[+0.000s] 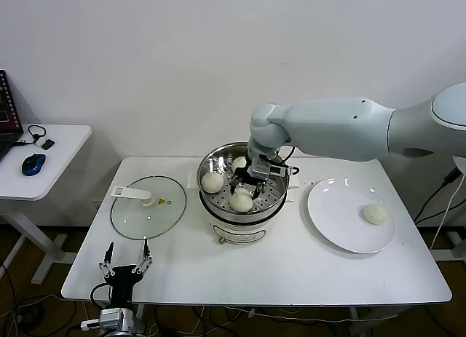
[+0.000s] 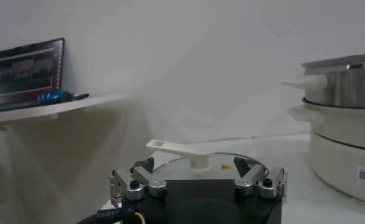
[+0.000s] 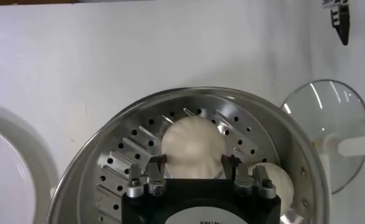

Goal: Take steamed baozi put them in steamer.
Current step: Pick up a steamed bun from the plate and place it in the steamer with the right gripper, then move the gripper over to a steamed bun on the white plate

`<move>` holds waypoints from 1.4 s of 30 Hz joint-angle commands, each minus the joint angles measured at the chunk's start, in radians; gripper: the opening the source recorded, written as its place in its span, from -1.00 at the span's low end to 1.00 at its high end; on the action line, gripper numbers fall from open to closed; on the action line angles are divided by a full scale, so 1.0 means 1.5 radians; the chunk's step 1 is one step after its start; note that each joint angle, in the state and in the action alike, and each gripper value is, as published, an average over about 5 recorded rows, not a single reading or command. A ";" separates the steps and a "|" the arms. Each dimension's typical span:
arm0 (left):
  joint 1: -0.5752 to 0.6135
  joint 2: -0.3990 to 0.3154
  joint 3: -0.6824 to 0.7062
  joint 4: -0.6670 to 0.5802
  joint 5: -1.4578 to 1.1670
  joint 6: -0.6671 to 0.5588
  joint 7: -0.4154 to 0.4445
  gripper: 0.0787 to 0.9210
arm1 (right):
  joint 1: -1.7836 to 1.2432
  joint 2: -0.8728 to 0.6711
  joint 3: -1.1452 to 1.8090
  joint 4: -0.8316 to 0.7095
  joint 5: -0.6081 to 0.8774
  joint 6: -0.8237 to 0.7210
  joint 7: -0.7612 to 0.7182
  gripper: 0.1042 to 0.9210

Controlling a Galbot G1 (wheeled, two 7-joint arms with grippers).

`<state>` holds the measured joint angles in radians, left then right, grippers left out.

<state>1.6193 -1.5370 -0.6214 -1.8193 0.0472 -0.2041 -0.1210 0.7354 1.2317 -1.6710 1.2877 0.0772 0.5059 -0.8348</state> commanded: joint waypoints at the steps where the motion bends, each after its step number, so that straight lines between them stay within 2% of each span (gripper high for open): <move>1: 0.000 0.001 0.001 0.000 -0.001 0.000 0.000 0.77 | -0.006 0.004 -0.002 -0.009 0.004 0.002 -0.006 0.31; 4: -0.002 0.002 0.001 0.000 -0.001 0.001 0.000 0.77 | -0.009 0.008 0.004 -0.018 0.011 0.000 -0.002 0.39; 9: -0.002 0.004 0.000 -0.002 0.000 0.002 0.000 0.77 | 0.019 0.014 -0.001 -0.026 0.032 0.015 -0.015 0.69; 17: -0.005 0.007 0.001 -0.008 0.000 0.006 0.003 0.77 | 0.136 0.013 -0.110 -0.013 0.225 0.022 -0.115 0.76; 25: -0.002 0.011 0.008 -0.010 -0.001 0.004 0.004 0.77 | 0.222 -0.058 -0.218 0.014 0.485 -0.216 -0.081 0.76; 28: -0.003 0.011 0.011 -0.010 -0.001 0.004 0.004 0.77 | 0.223 -0.097 -0.233 0.018 0.536 -0.296 -0.072 0.76; 32: -0.005 0.011 0.013 -0.010 -0.001 0.005 0.004 0.77 | 0.225 -0.141 -0.256 0.031 0.537 -0.387 -0.081 0.76; 35: -0.007 0.011 0.014 -0.008 -0.002 0.005 0.004 0.77 | 0.222 -0.172 -0.273 0.033 0.526 -0.419 -0.095 0.76; 42: -0.010 0.009 0.012 -0.004 -0.004 0.004 0.004 0.77 | 0.164 -0.232 -0.264 -0.037 0.402 -0.381 -0.133 0.76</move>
<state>1.6048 -1.5209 -0.6021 -1.8273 0.0425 -0.1974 -0.1153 1.0177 1.0280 -2.0138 1.3047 0.7294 0.0554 -0.9824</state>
